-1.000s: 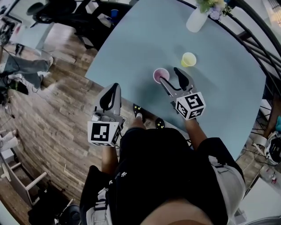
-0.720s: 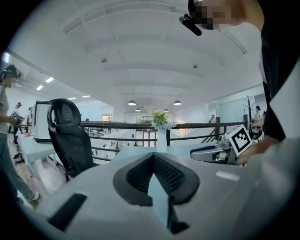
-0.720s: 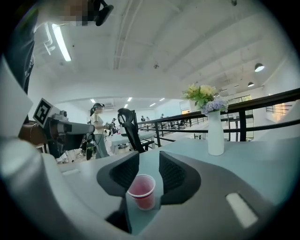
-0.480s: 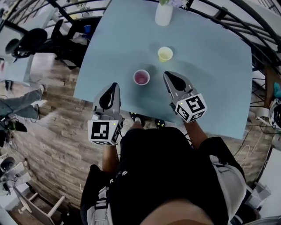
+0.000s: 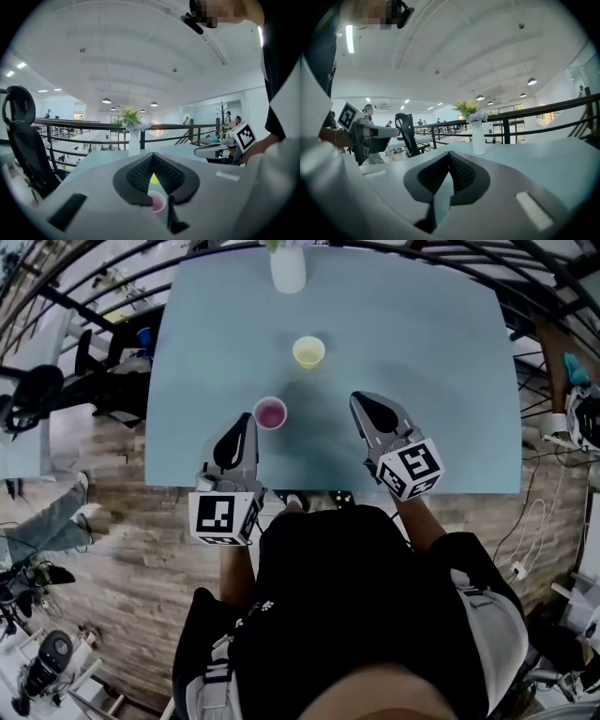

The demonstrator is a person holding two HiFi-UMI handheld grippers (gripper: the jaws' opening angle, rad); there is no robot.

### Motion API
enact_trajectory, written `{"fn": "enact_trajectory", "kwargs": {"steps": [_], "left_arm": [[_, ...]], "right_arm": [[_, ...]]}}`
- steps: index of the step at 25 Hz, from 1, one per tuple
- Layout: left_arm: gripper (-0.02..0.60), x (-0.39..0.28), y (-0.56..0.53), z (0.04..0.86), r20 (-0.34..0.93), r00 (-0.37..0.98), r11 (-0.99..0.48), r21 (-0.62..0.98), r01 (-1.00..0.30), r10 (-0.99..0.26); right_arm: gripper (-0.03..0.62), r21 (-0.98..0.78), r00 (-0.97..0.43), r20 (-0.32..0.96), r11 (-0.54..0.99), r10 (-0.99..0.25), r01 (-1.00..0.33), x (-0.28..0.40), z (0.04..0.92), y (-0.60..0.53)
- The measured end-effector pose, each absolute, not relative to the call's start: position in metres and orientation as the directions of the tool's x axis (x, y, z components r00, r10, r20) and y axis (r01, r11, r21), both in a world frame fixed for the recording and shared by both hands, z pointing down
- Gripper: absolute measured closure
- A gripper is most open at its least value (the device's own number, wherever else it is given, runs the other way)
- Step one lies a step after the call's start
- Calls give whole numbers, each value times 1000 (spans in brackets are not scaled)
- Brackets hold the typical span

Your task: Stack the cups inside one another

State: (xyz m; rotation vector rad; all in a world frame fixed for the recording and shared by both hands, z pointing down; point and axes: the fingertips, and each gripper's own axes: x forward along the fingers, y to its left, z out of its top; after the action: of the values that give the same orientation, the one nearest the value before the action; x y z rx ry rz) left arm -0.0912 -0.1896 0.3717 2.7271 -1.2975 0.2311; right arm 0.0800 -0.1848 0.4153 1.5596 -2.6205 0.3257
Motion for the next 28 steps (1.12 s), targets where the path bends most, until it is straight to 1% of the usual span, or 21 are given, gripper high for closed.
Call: {"fn": "enact_trajectory", "kwargs": {"steps": [5, 10, 13, 21, 25, 28], "left_arm": [[595, -80, -194, 370, 188, 643, -649, 36, -760, -742], [595, -94, -198, 368, 195, 626, -636, 14, -772, -755], [597, -104, -199, 365, 199, 599, -612, -4, -791, -775], [597, -142, -199, 363, 224, 514, -534, -35, -845, -828], [597, -157, -200, 364, 236, 479, -500, -34, -865, -846], [595, -163, -200, 364, 235, 468, -489, -38, -872, -852]], "right_arm": [[583, -136, -445, 170, 427, -879, -894, 96, 414, -190], [580, -118, -438, 145, 424, -887, -898, 95, 412, -212], [567, -111, -442, 136, 430, -887, -896, 94, 415, -228], [473, -84, -431, 168, 423, -887, -902, 88, 442, -266], [402, -80, -435, 196, 427, -879, -901, 81, 457, -283], [366, -71, -444, 215, 440, -870, -895, 74, 468, -292]]}}
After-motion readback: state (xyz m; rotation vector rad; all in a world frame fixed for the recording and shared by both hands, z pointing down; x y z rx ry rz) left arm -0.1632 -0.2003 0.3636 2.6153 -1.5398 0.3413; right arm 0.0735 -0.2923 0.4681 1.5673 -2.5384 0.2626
